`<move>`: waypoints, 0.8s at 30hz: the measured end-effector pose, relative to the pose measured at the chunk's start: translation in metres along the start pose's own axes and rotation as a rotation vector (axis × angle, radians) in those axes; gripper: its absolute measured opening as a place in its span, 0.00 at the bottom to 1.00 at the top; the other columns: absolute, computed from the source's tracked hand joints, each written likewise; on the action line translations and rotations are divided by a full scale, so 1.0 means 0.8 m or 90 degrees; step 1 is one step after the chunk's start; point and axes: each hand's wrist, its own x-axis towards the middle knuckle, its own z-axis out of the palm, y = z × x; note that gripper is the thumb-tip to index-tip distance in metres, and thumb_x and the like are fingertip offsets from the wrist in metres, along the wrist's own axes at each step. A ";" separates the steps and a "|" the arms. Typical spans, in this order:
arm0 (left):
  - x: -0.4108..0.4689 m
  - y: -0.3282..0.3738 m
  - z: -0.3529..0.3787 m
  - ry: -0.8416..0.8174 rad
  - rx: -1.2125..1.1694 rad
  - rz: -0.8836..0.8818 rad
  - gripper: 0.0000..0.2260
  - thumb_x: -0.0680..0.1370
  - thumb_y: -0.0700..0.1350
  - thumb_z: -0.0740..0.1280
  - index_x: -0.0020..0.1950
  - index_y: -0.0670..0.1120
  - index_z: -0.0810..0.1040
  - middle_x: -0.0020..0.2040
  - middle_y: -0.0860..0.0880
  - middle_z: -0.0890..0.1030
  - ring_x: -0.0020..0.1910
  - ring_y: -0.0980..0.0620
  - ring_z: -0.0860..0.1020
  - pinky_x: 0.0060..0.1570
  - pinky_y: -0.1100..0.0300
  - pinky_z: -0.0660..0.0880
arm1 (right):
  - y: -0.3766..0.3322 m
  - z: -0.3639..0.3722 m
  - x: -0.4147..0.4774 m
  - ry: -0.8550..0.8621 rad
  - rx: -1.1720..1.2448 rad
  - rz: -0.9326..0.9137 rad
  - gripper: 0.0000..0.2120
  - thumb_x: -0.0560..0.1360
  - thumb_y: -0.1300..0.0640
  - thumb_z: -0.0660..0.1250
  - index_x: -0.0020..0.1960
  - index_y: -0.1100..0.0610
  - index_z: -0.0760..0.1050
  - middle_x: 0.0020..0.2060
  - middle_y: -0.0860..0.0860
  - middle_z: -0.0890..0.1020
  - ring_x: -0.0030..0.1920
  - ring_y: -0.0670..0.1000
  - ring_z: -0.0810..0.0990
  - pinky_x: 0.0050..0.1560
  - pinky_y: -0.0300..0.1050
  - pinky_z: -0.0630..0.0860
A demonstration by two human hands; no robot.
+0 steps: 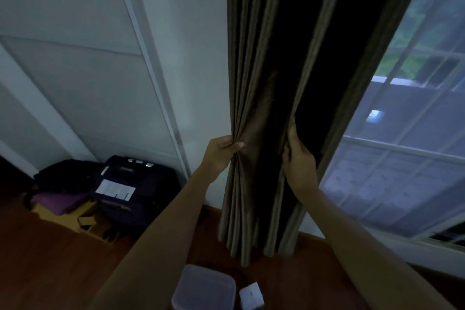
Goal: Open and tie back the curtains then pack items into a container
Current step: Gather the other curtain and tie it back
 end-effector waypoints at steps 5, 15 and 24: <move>0.000 -0.001 0.004 0.004 0.007 0.001 0.07 0.76 0.35 0.68 0.53 0.37 0.80 0.44 0.47 0.83 0.40 0.60 0.81 0.44 0.68 0.77 | 0.003 0.022 0.009 0.012 -0.015 -0.029 0.36 0.78 0.65 0.61 0.79 0.48 0.47 0.75 0.56 0.64 0.61 0.58 0.77 0.59 0.39 0.67; -0.011 0.003 0.022 0.013 -0.019 -0.006 0.08 0.77 0.36 0.67 0.55 0.37 0.80 0.47 0.45 0.83 0.44 0.54 0.82 0.53 0.59 0.78 | -0.003 0.042 -0.023 -0.089 -0.028 -0.046 0.39 0.77 0.65 0.63 0.78 0.49 0.44 0.62 0.62 0.76 0.49 0.56 0.78 0.52 0.46 0.76; -0.036 0.004 0.044 0.002 -0.010 -0.026 0.05 0.78 0.39 0.66 0.51 0.46 0.81 0.46 0.49 0.83 0.47 0.53 0.80 0.52 0.58 0.74 | 0.000 0.022 -0.060 -0.152 -0.016 -0.055 0.31 0.79 0.59 0.56 0.76 0.50 0.45 0.53 0.64 0.73 0.38 0.54 0.80 0.51 0.49 0.80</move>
